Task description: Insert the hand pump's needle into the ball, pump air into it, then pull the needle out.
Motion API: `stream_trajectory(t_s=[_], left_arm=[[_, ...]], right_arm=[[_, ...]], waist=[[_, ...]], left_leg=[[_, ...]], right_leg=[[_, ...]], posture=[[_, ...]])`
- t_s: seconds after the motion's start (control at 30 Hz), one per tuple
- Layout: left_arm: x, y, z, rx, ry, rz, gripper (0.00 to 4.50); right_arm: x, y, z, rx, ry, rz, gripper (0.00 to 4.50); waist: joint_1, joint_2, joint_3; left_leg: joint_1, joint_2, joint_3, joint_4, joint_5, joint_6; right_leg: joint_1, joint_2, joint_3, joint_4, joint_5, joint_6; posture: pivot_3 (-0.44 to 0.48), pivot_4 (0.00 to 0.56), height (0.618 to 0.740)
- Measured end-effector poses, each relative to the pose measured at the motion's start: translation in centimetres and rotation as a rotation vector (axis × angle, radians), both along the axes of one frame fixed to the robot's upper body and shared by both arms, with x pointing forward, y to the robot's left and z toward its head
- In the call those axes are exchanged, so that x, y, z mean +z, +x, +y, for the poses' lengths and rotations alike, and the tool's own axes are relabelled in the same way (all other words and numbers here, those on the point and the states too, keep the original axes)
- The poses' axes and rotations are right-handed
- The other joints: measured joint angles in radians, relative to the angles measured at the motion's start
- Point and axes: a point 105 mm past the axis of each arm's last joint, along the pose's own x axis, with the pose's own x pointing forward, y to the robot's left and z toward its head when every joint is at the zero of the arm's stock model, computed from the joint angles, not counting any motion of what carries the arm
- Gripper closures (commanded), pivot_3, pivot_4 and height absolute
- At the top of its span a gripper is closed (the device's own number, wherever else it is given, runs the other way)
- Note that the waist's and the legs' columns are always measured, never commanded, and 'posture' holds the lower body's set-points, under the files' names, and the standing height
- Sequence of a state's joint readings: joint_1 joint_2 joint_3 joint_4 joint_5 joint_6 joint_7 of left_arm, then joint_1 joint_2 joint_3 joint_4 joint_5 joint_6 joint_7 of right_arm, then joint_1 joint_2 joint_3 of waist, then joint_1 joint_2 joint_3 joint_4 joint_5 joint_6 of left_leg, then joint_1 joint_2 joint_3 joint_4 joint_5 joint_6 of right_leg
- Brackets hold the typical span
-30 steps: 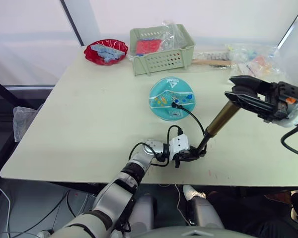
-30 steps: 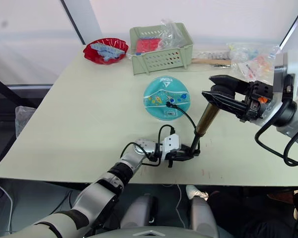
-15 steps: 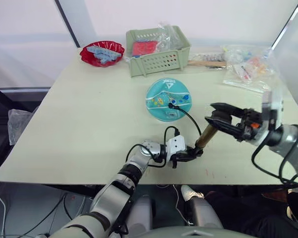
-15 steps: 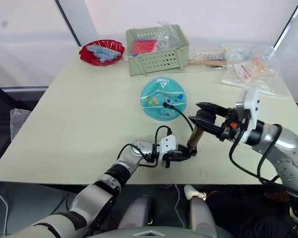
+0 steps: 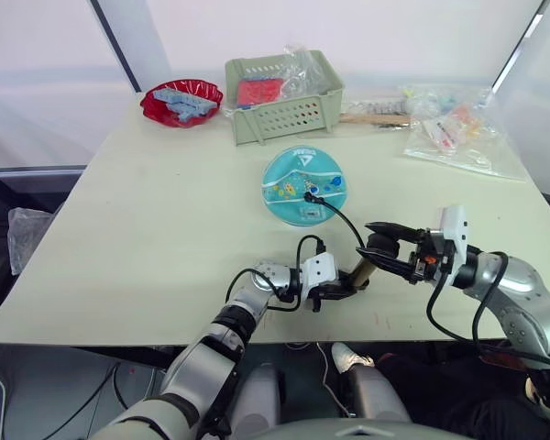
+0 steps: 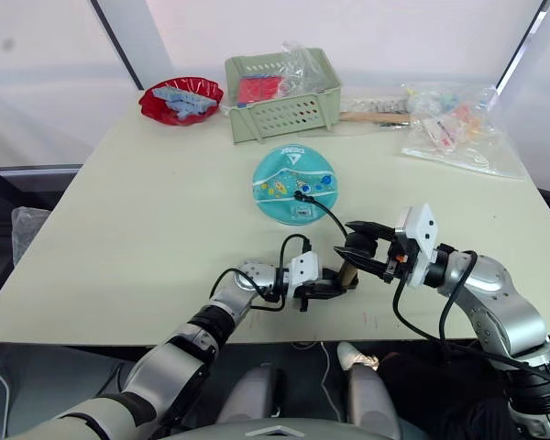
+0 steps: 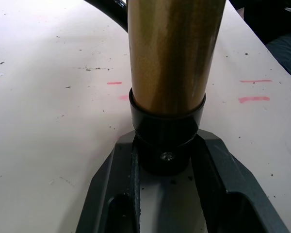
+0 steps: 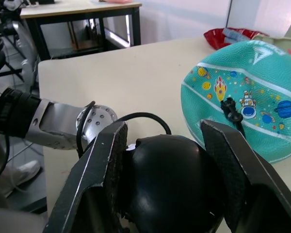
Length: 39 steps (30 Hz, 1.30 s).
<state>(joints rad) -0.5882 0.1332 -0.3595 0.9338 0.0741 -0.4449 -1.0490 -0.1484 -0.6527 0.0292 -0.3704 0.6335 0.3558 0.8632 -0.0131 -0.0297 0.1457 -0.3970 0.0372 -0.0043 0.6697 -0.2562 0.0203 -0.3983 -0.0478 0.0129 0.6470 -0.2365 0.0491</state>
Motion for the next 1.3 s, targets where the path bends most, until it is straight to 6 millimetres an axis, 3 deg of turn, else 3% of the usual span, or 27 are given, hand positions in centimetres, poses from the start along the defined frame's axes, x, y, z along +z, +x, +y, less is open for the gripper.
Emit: stream_trajectory(t_s=[0.33,0.7,0.9,1.17,1.3], left_arm=[[0.3,0.0,0.0,-0.026,-0.011,0.006,3.47],[0.3,0.1,0.1,-0.027,-0.013,0.003,3.47],[0.3,-0.1,0.0,-0.032,-0.014,0.001,3.47],[0.1,0.0,0.1,-0.027,-0.01,0.004,3.47],[0.1,-0.1,0.0,-0.027,-0.007,0.006,3.47]], right_arm=[[7.4,0.1,-1.1,0.073,0.051,0.013,2.56],[12.9,-0.9,-1.8,0.085,0.044,0.005,2.56],[12.6,-0.9,-1.6,0.069,0.042,0.005,2.56],[9.4,-0.7,-0.5,0.059,0.016,0.021,2.56],[6.0,-0.2,0.1,0.049,-0.014,0.037,2.56]], waist=[[0.0,0.006,0.006],[0.0,0.007,0.007],[0.001,0.007,0.007],[0.0,0.007,0.005],[0.0,0.007,0.002]], left_leg=[[-0.003,0.0,0.001,-0.003,0.0,0.0],[-0.004,0.001,0.001,-0.003,0.0,0.0],[-0.004,0.001,0.001,-0.003,0.0,0.0],[-0.003,0.001,0.002,-0.003,0.0,0.0],[-0.002,0.001,0.002,-0.003,0.0,0.0]], right_leg=[[-0.003,0.001,0.0,-0.002,0.001,0.0],[-0.005,0.0,0.002,-0.002,0.001,-0.001],[-0.005,0.0,0.002,-0.002,0.002,0.0],[-0.005,0.001,0.003,-0.002,0.001,-0.001],[-0.004,0.001,0.003,-0.002,0.001,-0.001]], posture=[[0.0,0.15,0.736],[0.0,0.15,0.736],[0.0,0.15,0.736],[0.0,0.15,0.736],[0.0,0.15,0.736]])
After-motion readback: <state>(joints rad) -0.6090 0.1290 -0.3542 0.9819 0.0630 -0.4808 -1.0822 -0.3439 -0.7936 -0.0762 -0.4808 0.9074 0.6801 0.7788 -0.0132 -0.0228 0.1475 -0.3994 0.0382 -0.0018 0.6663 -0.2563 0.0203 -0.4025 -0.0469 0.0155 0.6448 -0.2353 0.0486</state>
